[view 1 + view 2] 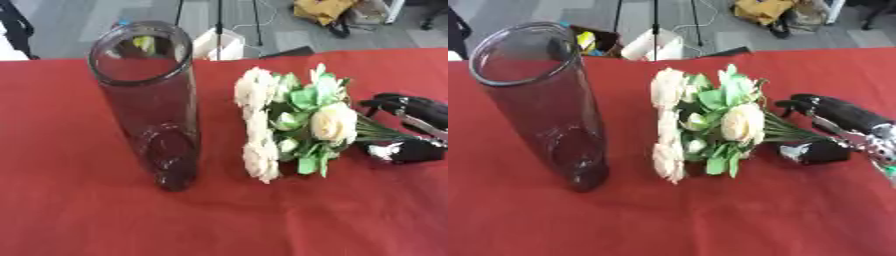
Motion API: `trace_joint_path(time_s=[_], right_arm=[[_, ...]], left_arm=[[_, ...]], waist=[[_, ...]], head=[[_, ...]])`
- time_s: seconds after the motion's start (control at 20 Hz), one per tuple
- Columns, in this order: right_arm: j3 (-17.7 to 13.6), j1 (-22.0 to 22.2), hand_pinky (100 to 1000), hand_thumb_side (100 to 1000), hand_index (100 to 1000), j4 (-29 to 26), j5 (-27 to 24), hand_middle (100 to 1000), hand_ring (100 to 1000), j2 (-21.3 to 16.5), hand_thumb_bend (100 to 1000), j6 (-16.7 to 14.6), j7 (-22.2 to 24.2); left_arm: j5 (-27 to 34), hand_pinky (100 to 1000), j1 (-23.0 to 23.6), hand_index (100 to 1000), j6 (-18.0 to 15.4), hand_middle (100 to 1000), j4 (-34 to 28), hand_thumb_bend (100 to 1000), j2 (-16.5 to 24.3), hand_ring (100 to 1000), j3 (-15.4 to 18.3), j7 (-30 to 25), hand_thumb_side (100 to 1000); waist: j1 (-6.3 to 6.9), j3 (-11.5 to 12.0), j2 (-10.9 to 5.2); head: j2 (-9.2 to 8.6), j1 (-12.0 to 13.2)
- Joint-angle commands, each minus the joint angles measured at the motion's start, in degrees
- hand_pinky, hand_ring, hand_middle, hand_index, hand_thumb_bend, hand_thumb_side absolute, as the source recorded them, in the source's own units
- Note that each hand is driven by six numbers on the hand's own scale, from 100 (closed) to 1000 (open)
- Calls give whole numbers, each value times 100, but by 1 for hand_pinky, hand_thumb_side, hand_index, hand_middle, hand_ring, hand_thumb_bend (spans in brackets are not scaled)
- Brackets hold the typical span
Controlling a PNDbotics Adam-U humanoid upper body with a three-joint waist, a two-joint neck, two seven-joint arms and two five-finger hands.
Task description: Arrange flowers into the vase.
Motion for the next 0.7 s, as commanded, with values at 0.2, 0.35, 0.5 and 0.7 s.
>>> trace_joint_path(time_s=[0.2,0.35,0.5,0.7], right_arm=[[27,-41,893,711,890,-150,37,582,922,-116,243,30,33],[46,-56,863,693,865,-137,7,520,886,-95,206,55,18],[61,-82,809,668,825,-123,-47,427,828,-89,139,90,22],[74,-100,768,649,797,-131,-64,378,796,-84,100,119,17]], left_arm=[[-10,717,-60,873,6,794,-102,100,4,618,-53,-58,1000],[-10,717,-61,873,10,794,-102,100,1,617,-54,-66,1000],[-13,717,-55,872,18,794,-102,100,-4,616,-56,-77,1000],[-19,717,-53,871,28,794,-102,100,-7,615,-61,-88,1000]], waist=[[-33,4,-97],[-35,11,-89],[-36,17,-77],[-35,8,-56]], head=[[-79,11],[-91,3],[-97,-7],[-89,-15]])
